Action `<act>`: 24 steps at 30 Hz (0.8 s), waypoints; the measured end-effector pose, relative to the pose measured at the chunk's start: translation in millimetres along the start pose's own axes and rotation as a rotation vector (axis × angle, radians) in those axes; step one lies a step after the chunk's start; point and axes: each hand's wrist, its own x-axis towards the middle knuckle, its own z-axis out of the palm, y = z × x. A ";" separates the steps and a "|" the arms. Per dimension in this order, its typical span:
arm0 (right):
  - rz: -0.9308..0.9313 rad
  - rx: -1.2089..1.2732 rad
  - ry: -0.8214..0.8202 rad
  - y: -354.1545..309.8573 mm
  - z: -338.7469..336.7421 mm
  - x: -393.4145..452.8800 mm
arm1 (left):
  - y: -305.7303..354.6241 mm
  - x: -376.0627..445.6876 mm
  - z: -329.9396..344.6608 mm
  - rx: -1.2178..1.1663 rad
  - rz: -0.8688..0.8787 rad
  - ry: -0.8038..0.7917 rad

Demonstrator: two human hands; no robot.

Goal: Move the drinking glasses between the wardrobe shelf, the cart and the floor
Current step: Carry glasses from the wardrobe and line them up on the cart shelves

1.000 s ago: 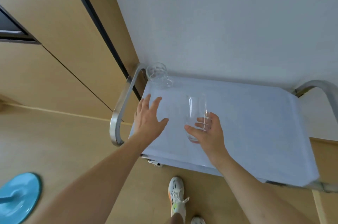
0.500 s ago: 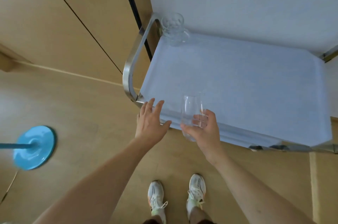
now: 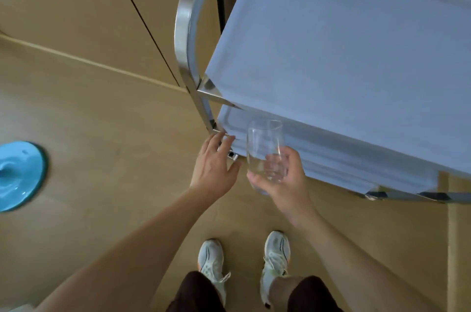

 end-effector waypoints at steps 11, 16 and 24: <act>-0.261 0.016 0.062 73.8 9.3 121.1 | -46.0 96.5 86.9 0.006 0.122 0.152; -0.408 0.038 0.130 91.6 8.7 178.4 | -59.2 151.5 108.6 0.037 0.181 0.230; -0.558 -0.005 0.221 112.0 5.1 240.4 | -68.5 212.6 125.5 0.198 0.241 0.278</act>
